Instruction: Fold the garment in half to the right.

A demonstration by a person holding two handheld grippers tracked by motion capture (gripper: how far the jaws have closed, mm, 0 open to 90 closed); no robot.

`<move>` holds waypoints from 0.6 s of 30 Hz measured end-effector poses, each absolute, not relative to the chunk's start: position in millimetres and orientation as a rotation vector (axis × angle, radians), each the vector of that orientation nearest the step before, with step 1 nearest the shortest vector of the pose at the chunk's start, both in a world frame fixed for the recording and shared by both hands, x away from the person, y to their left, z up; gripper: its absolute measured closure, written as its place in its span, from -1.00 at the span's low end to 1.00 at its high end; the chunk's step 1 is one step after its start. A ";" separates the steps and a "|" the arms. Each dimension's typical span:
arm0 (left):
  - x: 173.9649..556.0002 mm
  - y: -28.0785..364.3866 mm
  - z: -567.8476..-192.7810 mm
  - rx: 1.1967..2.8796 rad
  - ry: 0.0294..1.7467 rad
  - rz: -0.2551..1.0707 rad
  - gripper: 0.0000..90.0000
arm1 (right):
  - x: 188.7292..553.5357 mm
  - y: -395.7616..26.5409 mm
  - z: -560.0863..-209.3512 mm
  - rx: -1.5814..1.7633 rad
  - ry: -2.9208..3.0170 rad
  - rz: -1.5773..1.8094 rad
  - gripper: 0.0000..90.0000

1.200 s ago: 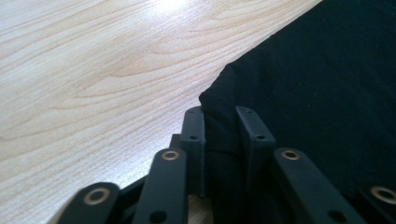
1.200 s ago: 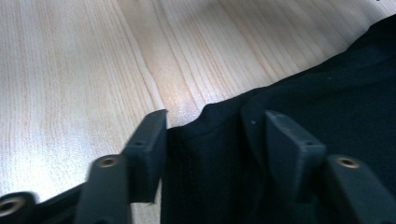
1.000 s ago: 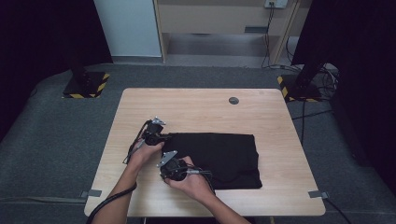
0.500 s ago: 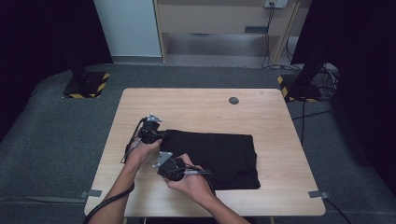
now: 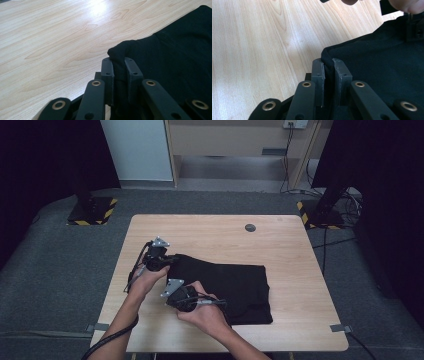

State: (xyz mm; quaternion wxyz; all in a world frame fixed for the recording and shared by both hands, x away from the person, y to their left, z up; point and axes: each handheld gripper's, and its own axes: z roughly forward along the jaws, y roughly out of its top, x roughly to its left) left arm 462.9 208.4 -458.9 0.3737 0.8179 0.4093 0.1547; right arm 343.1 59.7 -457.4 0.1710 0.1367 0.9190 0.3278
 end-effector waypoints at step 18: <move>457.7 205.0 -457.3 2.075 1.038 0.402 0.77 | 342.9 47.7 -449.4 0.432 2.636 0.954 0.80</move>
